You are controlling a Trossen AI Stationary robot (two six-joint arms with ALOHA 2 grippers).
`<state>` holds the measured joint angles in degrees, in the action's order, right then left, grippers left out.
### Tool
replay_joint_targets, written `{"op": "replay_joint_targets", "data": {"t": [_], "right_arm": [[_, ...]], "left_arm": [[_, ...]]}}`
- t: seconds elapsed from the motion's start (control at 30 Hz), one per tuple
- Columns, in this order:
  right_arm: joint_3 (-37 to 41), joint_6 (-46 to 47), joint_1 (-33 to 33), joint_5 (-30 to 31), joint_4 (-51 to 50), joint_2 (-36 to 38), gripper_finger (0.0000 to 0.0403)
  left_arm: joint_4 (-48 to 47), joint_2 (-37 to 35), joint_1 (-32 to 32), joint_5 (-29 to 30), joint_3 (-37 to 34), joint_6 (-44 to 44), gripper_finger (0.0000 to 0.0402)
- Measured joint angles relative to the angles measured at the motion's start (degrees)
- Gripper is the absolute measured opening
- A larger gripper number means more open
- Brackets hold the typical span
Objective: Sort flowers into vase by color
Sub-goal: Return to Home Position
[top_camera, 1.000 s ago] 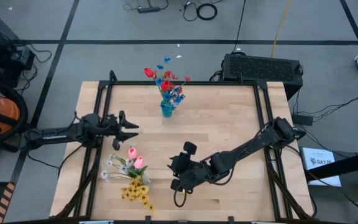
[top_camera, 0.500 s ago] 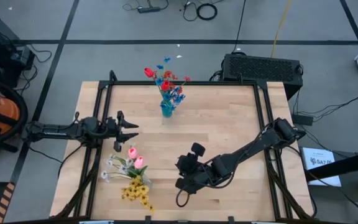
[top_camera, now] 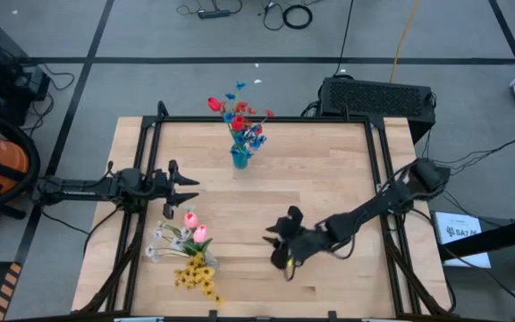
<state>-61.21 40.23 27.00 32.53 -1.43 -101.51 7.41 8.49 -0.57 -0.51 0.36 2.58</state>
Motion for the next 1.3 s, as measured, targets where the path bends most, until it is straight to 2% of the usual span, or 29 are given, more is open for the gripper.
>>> {"op": "replay_joint_targets", "data": {"t": [0.1,0.27,0.63,0.83,0.93,1.0,1.1,1.3], "right_arm": [[9.54,-3.63,-1.65,-0.36,13.80,4.30,0.0123],[22.90,-9.33,-7.01,-8.19,30.66,9.33,0.0123],[36.39,-23.61,-23.10,-23.12,38.01,15.95,0.0123],[48.95,-24.94,-28.96,-29.11,55.73,19.82,0.0123],[55.80,-22.63,-29.43,-28.45,64.51,22.05,0.0123],[59.74,-20.54,-28.73,-25.75,68.14,23.53,0.0123],[60.44,-20.38,-26.41,-22.10,66.15,26.36,0.0123],[60.46,-26.07,-23.95,-23.33,63.53,32.78,0.0123]], "left_arm": [[-1.34,-0.59,-0.71,0.14,0.00,0.02,0.0176],[-3.13,-0.74,-0.90,0.17,0.00,0.04,0.0176],[-5.41,-0.58,-0.90,0.24,-0.02,0.04,0.0176],[-5.41,-0.61,-0.90,0.38,-0.02,0.04,0.0176],[-5.46,-0.48,-0.90,0.38,-0.02,0.04,0.0176],[-5.44,-0.47,-0.90,0.39,-0.04,0.04,0.0176],[-5.35,-0.47,-0.90,0.38,-0.04,0.01,0.0176],[-5.44,-0.08,-0.90,0.65,-0.04,0.01,0.0176]]}}
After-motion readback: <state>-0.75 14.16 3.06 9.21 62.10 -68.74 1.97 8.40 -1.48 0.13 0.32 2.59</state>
